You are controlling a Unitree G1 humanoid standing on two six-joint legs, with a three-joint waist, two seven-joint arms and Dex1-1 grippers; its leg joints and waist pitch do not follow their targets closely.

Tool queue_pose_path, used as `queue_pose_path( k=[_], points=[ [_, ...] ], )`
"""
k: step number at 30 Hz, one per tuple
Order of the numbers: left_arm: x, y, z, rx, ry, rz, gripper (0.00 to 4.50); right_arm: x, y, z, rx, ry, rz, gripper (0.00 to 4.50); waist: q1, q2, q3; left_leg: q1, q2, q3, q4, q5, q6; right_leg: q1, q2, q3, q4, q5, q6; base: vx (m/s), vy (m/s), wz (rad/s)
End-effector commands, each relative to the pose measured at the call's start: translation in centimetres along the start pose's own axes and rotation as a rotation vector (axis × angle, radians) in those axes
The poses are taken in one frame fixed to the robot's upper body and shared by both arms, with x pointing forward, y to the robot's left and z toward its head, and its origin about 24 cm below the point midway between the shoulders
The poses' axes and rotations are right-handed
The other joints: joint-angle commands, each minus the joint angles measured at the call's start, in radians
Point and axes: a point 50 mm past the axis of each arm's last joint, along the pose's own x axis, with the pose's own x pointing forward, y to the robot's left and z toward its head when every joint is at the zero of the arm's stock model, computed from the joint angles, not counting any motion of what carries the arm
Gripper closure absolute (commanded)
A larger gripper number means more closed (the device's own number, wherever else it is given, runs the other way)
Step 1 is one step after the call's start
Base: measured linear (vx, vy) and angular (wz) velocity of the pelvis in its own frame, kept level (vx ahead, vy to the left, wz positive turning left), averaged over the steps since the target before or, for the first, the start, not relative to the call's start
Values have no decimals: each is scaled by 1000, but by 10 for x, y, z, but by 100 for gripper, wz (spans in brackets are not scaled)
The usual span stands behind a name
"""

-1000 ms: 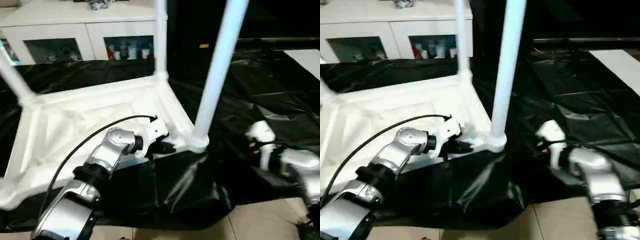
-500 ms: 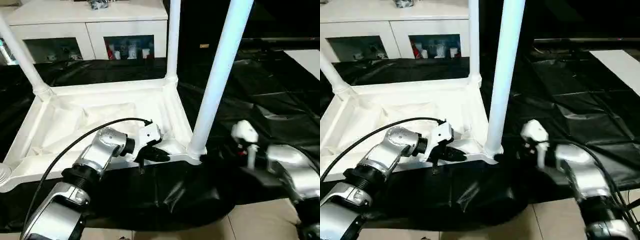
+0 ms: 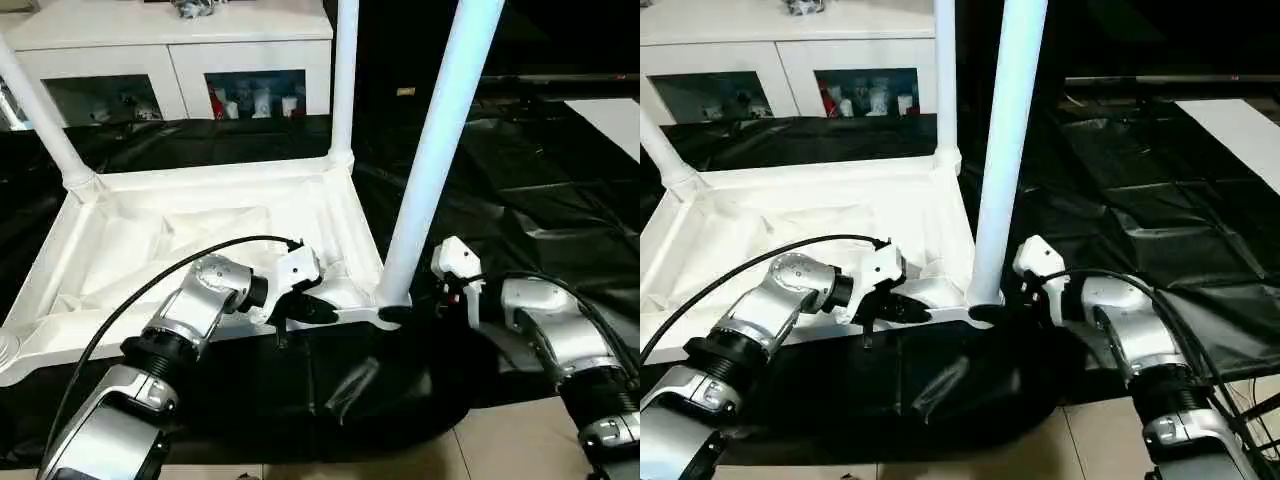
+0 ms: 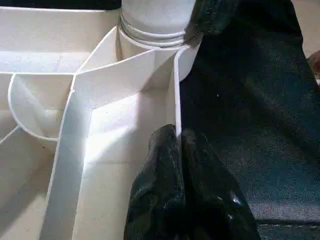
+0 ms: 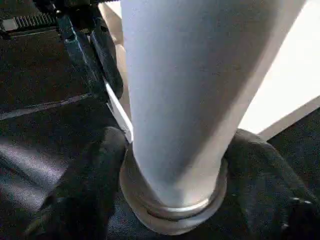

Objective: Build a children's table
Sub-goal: Rotate leg to tighten

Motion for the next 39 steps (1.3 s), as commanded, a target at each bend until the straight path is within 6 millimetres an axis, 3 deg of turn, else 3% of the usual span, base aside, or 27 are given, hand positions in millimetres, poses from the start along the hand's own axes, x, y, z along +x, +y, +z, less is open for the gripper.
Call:
queue_pose_path(
  k=[1,12,16,23,24,26,31,32,36,38,39],
  points=[
    [6,-9,-19,-47,85,-45,450,0,-3,4,-25,8,12,157,1,-16,-60,3,16,8,-55,-134,118,55,-38,28,-51,-73,-277,0,0,0],
    [7,-6,-18,-54,78,-6,450,6,-4,-4,12,12,-54,218,-2,-15,-57,4,16,7,-57,-162,106,53,-39,28,-56,-126,-266,0,0,0],
    [13,1,-13,-77,44,86,450,21,-6,-12,136,-38,-240,234,-14,-15,-49,4,11,2,-70,-249,49,50,-41,28,-74,-304,-208,0,0,0],
    [33,14,3,-101,-10,267,450,65,8,-19,320,-78,-516,247,-32,-7,-45,10,6,-4,-78,-320,7,37,-37,30,-90,-410,-154,0,0,0],
    [37,15,7,-106,-18,289,450,72,7,-19,352,-78,-598,247,-34,-2,-45,13,6,-6,-79,-335,0,34,-40,31,-92,-429,-148,0,0,0],
    [43,17,12,-106,-33,330,450,83,5,-18,410,-70,-729,249,-44,-2,-44,10,4,-10,-84,-363,-13,35,-38,26,-96,-462,-133,0,0,0],
    [49,15,14,-99,-32,312,450,89,1,-13,413,-57,-798,249,-48,-1,-45,11,5,-8,-85,-383,1,32,-35,30,-96,-397,-147,0,0,0],
    [49,15,13,-98,-31,313,450,88,1,-13,415,-56,-799,249,-49,-5,-45,11,4,-7,-84,-385,4,33,-35,30,-96,-392,-149,0,0,0],
    [48,15,10,-89,-22,308,450,87,1,-12,398,-69,-778,249,-48,-7,-43,11,4,-5,-83,-381,16,34,-37,33,-97,-395,-153,0,0,0],
    [48,16,9,-86,-21,309,450,84,-1,-11,389,-77,-808,193,-48,-8,-43,13,4,-5,-84,-382,19,32,-38,33,-99,-415,-146,0,0,0],
    [48,16,9,-82,-22,307,450,81,-3,-12,393,-76,-825,193,-47,-8,-42,14,4,-4,-84,-381,18,31,-38,33,-101,-427,-143,0,0,0]
  ],
)
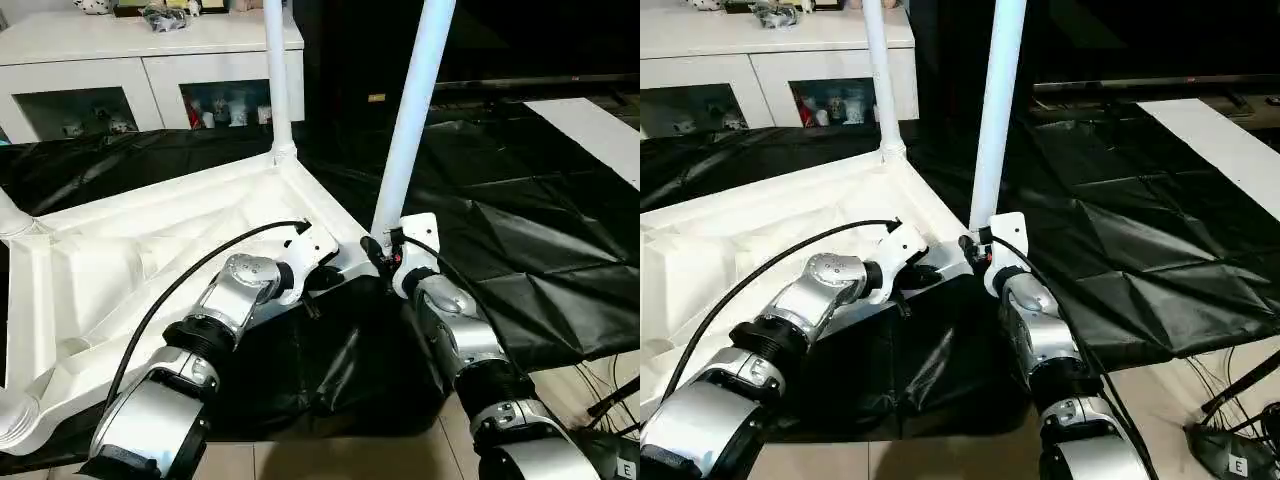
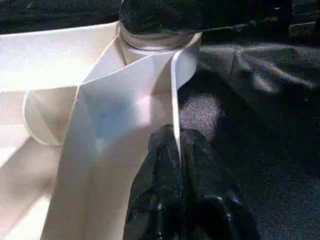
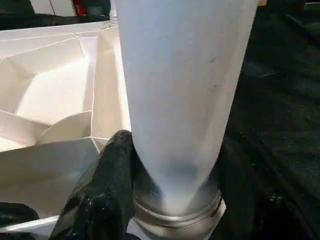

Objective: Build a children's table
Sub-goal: Rotate leg to tighten

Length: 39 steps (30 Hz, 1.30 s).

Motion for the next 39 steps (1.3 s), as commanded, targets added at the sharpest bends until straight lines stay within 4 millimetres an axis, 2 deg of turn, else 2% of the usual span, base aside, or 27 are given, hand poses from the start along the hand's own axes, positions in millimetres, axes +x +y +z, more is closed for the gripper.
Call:
queue_pose_path(
  k=[1,2,4,6,8,9,10,11,12,13,14,15,16,17,19,21,23,24,25,27,28,30,32,33,34,35,39],
  points=[
    [10,-14,-4,11,13,-73,450,-4,-3,-20,23,96,-31,179,4,-4,-39,4,7,-2,-84,-382,18,27,-39,26,-98,-433,-143,0,0,0],
    [9,-14,-3,17,7,-81,450,-6,-13,-19,-1,98,-66,177,3,-8,-40,3,7,-2,-84,-376,19,28,-40,26,-98,-436,-141,0,0,0],
    [9,-14,-2,25,-4,-87,450,-10,-28,-17,-24,108,-107,159,10,-7,-41,7,9,2,-81,-354,25,25,-38,29,-97,-402,-146,0,0,0],
    [9,-14,-2,32,-9,-94,450,-13,-35,-15,-31,105,-108,146,16,-6,-43,1,10,2,-82,-321,28,31,-39,30,-90,-358,-154,0,0,0],
    [8,-15,-1,39,-15,-100,450,-18,-45,-10,-55,94,-75,146,26,-6,-47,8,12,6,-78,-296,32,30,-35,32,-85,-289,-170,0,0,0],
    [8,-15,-1,48,-22,-107,450,-28,-57,-3,-96,73,18,146,33,-5,-49,10,12,11,-73,-277,43,31,-33,34,-81,-234,-183,0,0,0],
    [8,-15,-1,51,-25,-108,450,-34,-64,1,-119,62,77,146,45,-8,-52,12,13,15,-66,-247,67,34,-31,37,-75,-162,-193,0,0,0],
    [8,-15,-1,53,-27,-109,450,-39,-67,3,-133,57,113,146,52,-11,-56,9,14,18,-59,-200,90,36,-30,42,-63,-72,-219,52,4,17],
    [8,-15,-1,53,-27,-109,450,-39,-67,3,-133,57,113,146,52,-11,-56,9,14,18,-59,-200,90,36,-30,42,-63,-72,-219,54,15,9],
    [8,-15,-1,56,-30,-117,450,-52,-81,9,-153,44,174,146,58,-1,-61,-6,12,15,-54,-116,121,51,-32,38,-48,46,-240,54,15,9],
    [7,-15,-1,60,-32,-120,450,-64,-92,13,-189,45,218,146,62,-5,-60,-6,12,16,-51,-111,130,52,-31,37,-47,66,-243,0,0,0],
    [7,-15,-1,60,-32,-119,450,-66,-94,14,-204,46,223,146,68,-8,-61,-7,11,16,-48,-114,144,55,-31,37,-45,85,-246,0,0,0],
    [7,-15,-1,60,-33,-119,450,-66,-94,14,-207,46,224,146,67,-9,-61,-12,8,16,-47,-105,150,57,-31,36,-44,87,-243,0,0,0],
    [7,-14,-1,61,-36,-118,450,-73,-99,16,-226,49,250,146,68,-4,-61,-10,9,16,-48,-107,153,53,-33,34,-47,59,-240,0,0,0],
    [7,-14,0,65,-43,-116,450,-79,-102,19,-238,44,285,146,64,-9,-55,-9,9,18,-51,-163,134,52,-35,33,-61,-69,-231,0,0,0],
    [6,-14,1,64,-55,-125,450,-84,-102,20,-235,46,329,146,63,-9,-52,-9,10,17,-56,-199,125,52,-36,33,-70,-155,-211,0,0,0],
    [6,-14,1,68,-59,-129,450,-86,-101,21,-166,42,365,114,53,-13,-49,-15,8,14,-60,-210,117,53,-35,30,-73,-211,-193,0,0,0],
    [5,-14,1,70,-64,-130,450,-87,-99,22,-135,40,393,108,51,-12,-49,-11,10,14,-60,-221,116,48,-36,30,-77,-250,-182,0,0,0],
    [5,-14,1,71,-69,-129,450,-89,-95,23,-118,41,428,105,53,-12,-51,-9,12,13,-59,-213,116,47,-36,32,-78,-251,-184,0,0,0],
    [4,-14,3,83,-95,-118,450,-95,-84,22,-102,57,536,95,56,-12,-52,-11,15,12,-58,-191,127,49,-34,33,-72,-200,-190,0,0,0],
    [3,-13,4,83,-104,-106,450,-97,-80,22,-104,62,574,70,56,-13,-52,-14,14,12,-58,-179,131,50,-34,32,-70,-182,-192,0,0,0],
    [1,-10,5,63,-123,-83,450,-99,-73,21,-118,64,622,65,58,-10,-56,-14,15,11,-55,-148,138,49,-34,31,-62,-116,-209,0,0,0],
    [-2,-9,7,25,-144,-93,406,-96,-65,21,-135,51,642,57,55,-12,-54,-14,13,13,-56,-168,132,47,-35,31,-66,-136,-215,0,0,0],
    [-6,-9,8,-1,-165,-111,406,-90,-57,22,-140,29,633,57,55,-14,-52,-15,12,13,-57,-176,126,46,-36,31,-68,-163,-214,0,0,0],
    [-8,-9,10,-18,-182,-126,395,-86,-52,23,-137,13,626,57,53,-10,-52,-18,12,12,-60,-174,116,47,-41,31,-67,-182,-218,0,0,0],
    [-12,-9,11,-26,-201,-135,385,-82,-48,25,-118,-4,622,57,53,-5,-56,-11,16,11,-60,-177,105,41,-38,32,-66,-179,-220,0,0,0],
    [-19,-8,13,-31,-228,-136,356,-76,-41,28,-99,-26,602,57,52,-3,-60,-11,19,9,-57,-124,111,43,-33,32,-48,-26,-253,0,0,0]
  ],
)
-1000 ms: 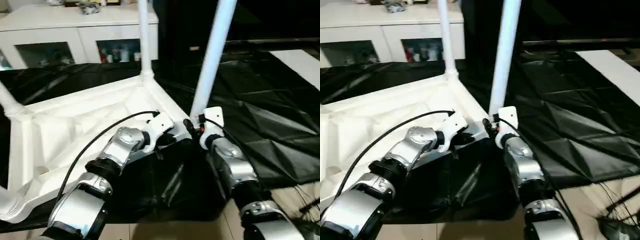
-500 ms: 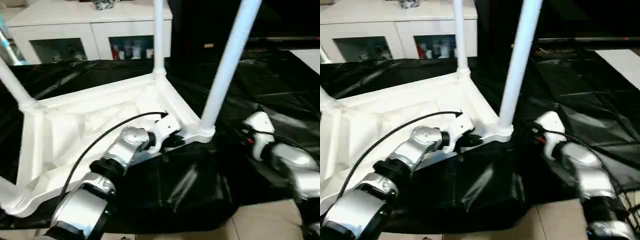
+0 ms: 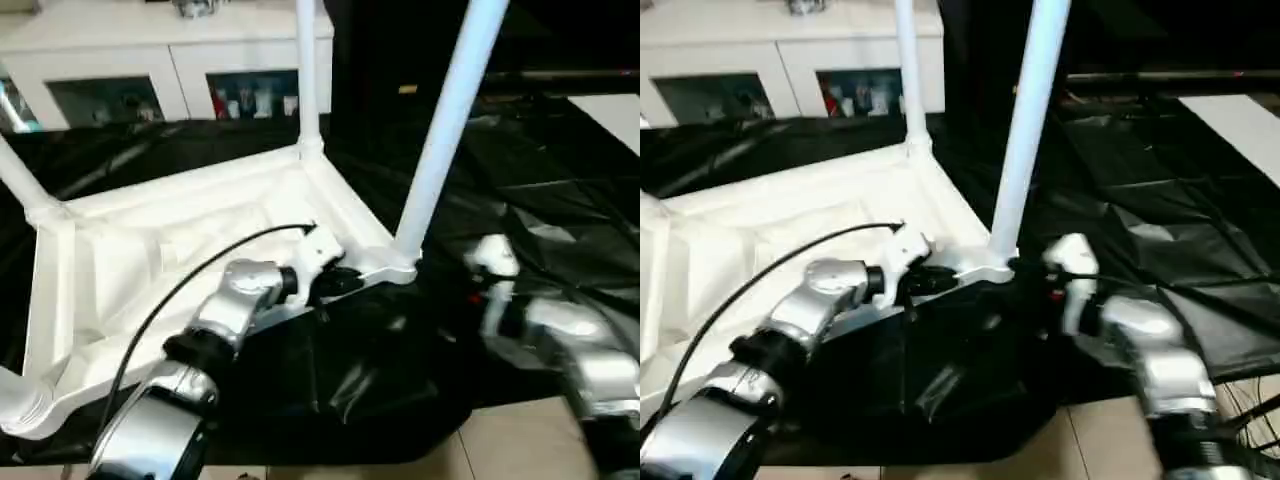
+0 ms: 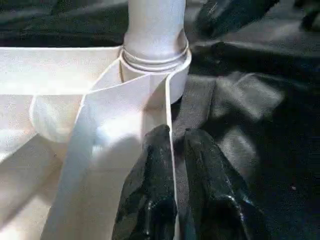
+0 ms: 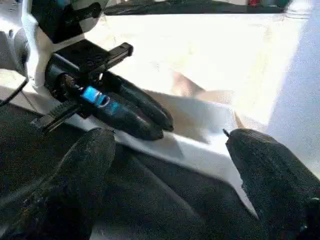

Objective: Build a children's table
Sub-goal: Rotate leg to tighten, then rotate table base

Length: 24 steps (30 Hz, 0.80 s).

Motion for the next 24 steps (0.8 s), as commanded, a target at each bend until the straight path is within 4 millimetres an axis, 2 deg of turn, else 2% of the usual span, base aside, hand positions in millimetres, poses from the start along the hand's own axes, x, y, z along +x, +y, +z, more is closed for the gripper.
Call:
queue_pose_path(
  k=[1,2,3,4,5,6,7,9,10,11,12,13,14,17,19,21,23,24],
  points=[
    [-10,4,7,-3,-31,7,356,6,-1,11,-32,-25,-30,57,3,-14,-66,12,16,1,-52,-115,107,51,-30,20,-48,18,-267,0,0,0],
    [-22,7,9,-18,-53,21,340,14,-1,12,-27,-39,-58,57,4,-17,-66,10,18,1,-52,-103,106,52,-33,21,-42,39,-273,0,0,0],
    [-31,10,11,-27,-66,31,326,18,0,12,-23,-50,-60,57,3,-15,-69,5,14,1,-50,-67,114,53,-32,19,-35,78,-279,0,0,0],
    [-41,12,13,-38,-78,37,326,22,2,13,-14,-64,-48,57,-1,-19,-70,3,14,1,-48,-56,118,54,-32,20,-32,95,-281,0,0,0],
    [-50,13,14,-50,-89,32,317,26,5,14,-9,-73,-35,57,-1,-12,-67,6,13,3,-46,-59,125,49,-29,19,-34,92,-282,0,0,0],
    [-55,12,15,-57,-95,26,314,28,7,14,-9,-76,-31,57,-2,-18,-66,5,13,4,-47,-63,122,51,-30,19,-32,88,-283,0,0,0],
    [-66,9,17,-72,-104,-7,302,34,9,13,-12,-80,-28,57,0,-16,-65,7,15,4,-50,-78,118,49,-32,19,-34,54,-280,0,0,0],
    [-77,4,19,-83,-99,-50,279,41,8,13,-17,-79,-62,57,0,-14,-62,12,15,6,-52,-92,104,44,-27,20,-38,18,-274,0,0,0],
    [-78,3,19,-85,-98,-55,274,42,8,13,-18,-78,-66,57,0,-12,-63,12,18,5,-53,-94,94,44,-31,20,-33,15,-278,0,0,0],
    [-88,-7,18,-95,-66,-109,274,52,3,14,2,-78,-138,57,-1,-9,-60,15,16,7,-56,-106,81,40,-28,21,-38,-16,-270,0,0,0],
    [-91,-12,16,-94,-44,-125,271,55,1,14,7,-81,-157,57,-6,-10,-58,11,15,5,-60,-118,65,42,-28,21,-36,-37,-268,0,0,0],
    [-95,-17,14,-96,-18,-141,248,59,1,15,12,-86,-170,57,-9,-10,-54,12,15,7,-62,-146,50,40,-27,23,-41,-70,-258,0,0,0],
    [-95,-18,14,-97,-15,-143,236,60,1,15,12,-86,-171,57,-8,-8,-57,14,16,6,-60,-150,44,41,-29,24,-38,-72,-253,0,0,0],
    [-103,-34,-9,-94,173,-136,225,73,-4,20,25,-112,-269,57,-11,-7,-54,13,13,7,-62,-155,31,40,-27,26,-40,-87,-228,0,0,0],
    [-106,-36,-20,-95,247,-92,207,77,-10,22,35,-117,-330,57,-9,-5,-54,18,13,7,-64,-176,16,36,-25,28,-44,-118,-211,0,0,0],
    [-107,-38,-27,-109,276,-43,180,80,-17,25,45,-121,-393,57,-9,-4,-52,18,12,7,-65,-196,-2,33,-24,29,-44,-136,-207,0,0,0],
    [-107,-34,-34,-98,311,39,173,81,-24,28,40,-123,-447,57,-11,-4,-50,18,11,5,-67,-231,-19,32,-23,29,-47,-165,-200,0,0,0],
    [-108,-33,-36,-90,329,75,167,80,-27,30,34,-121,-470,57,-9,-3,-51,23,12,6,-66,-247,-25,29,-23,30,-48,-173,-197,0,0,0]
  ],
)
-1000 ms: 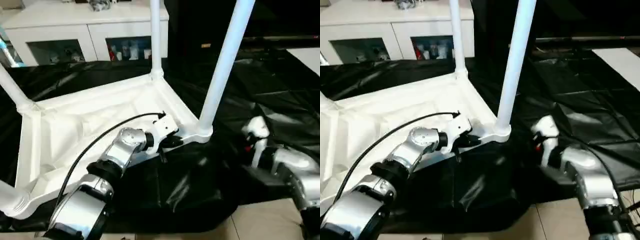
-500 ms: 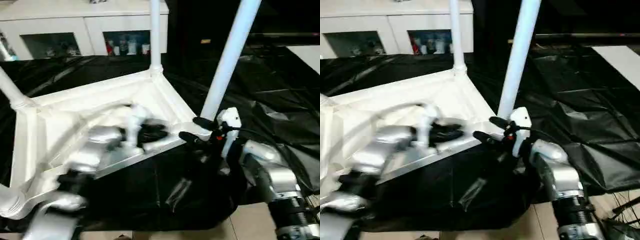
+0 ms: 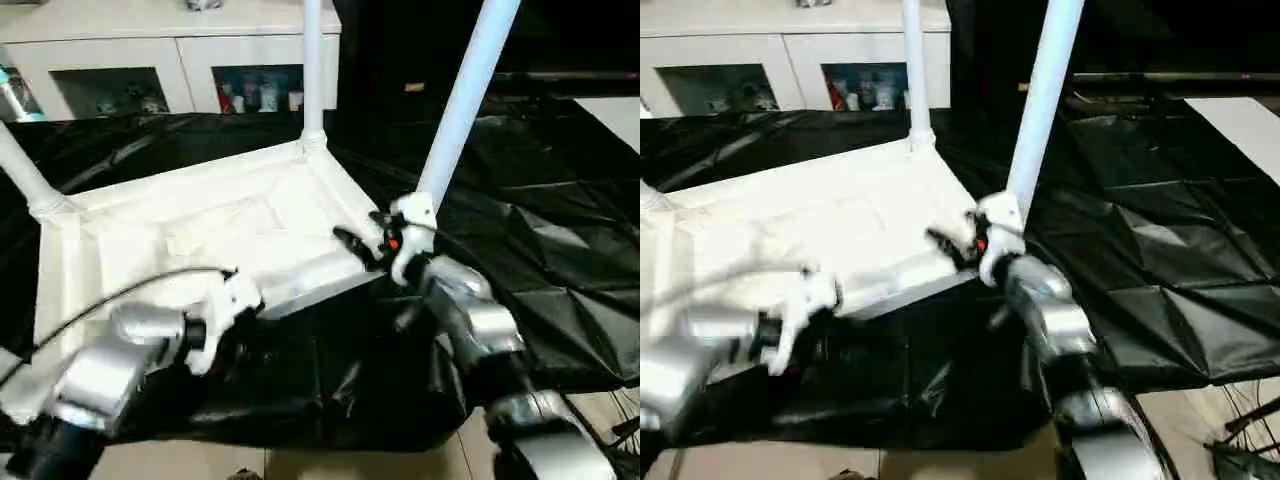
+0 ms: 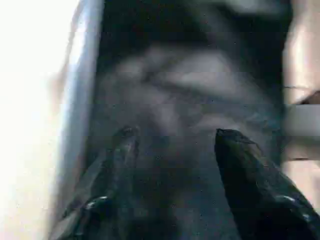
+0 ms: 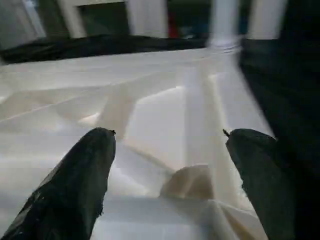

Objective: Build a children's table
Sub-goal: Rotate table base

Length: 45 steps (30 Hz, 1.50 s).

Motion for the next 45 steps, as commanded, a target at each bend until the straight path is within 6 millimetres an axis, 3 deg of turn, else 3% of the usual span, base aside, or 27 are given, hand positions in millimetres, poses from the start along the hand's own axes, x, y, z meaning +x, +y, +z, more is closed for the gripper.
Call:
queue_pose_path(
  k=[1,7,18,21,25,28,34,36,40,43,44,45],
  points=[
    [-1,7,-1,26,38,132,157,-2,-20,9,-30,-24,-128,57,-8,5,-57,29,11,4,-77,-245,-16,39,-23,26,-64,-169,-194,0,0,0],
    [0,13,-1,43,55,249,115,-4,-41,17,-51,-31,-240,57,-6,-3,-62,20,5,4,-67,-180,3,46,-20,24,-56,-102,-188,0,0,0],
    [8,15,3,79,37,317,19,-42,-109,30,-171,1,-449,57,18,2,-72,22,2,8,-51,-141,26,45,-13,19,-46,4,-215,0,0,0],
    [10,12,5,92,18,298,8,-54,-127,40,-206,8,-491,57,16,-1,-70,11,0,6,-49,-150,35,50,-15,17,-47,-15,-217,0,0,0],
    [12,6,7,124,-37,262,4,-70,-149,54,-234,10,-568,57,8,-7,-68,8,-1,5,-48,-196,34,51,-18,15,-53,-87,-215,0,0,0],
    [12,1,8,138,-80,231,4,-70,-149,57,-236,5,-555,57,5,-7,-69,4,0,4,-46,-183,42,51,-18,14,-51,-80,-218,0,0,0],
    [-1,-18,-3,59,-201,85,4,-53,-129,44,-240,4,-426,57,-14,-10,-68,-2,1,4,-45,-167,78,52,-20,13,-46,-58,-247,0,0,0],
    [-6,-22,-4,20,-241,58,4,-50,-124,40,-235,7,-404,57,-18,-9,-68,1,3,5,-45,-179,77,50,-19,14,-46,-77,-250,0,0,0],
    [-35,-32,-22,-85,-242,-35,4,-42,-106,18,-178,5,-353,57,-22,-8,-63,5,6,4,-51,-222,69,42,-16,14,-50,-132,-244,0,0,0],
    [-50,-25,-30,-130,-254,4,4,-43,-98,5,-133,-6,-352,57,-27,-3,-59,11,6,4,-56,-269,54,36,-13,16,-57,-186,-224,0,0,0],
    [-70,-13,-36,-185,-298,82,4,-47,-92,-8,-105,-25,-366,57,-24,-4,-58,14,6,6,-58,-281,46,33,-12,18,-59,-192,-218,0,0,0],
    [-76,-10,-37,-202,-310,106,4,-49,-90,-12,-104,-27,-377,57,-25,0,-58,14,7,3,-61,-291,35,34,-13,19,-58,-197,-214,0,0,0]
  ],
)
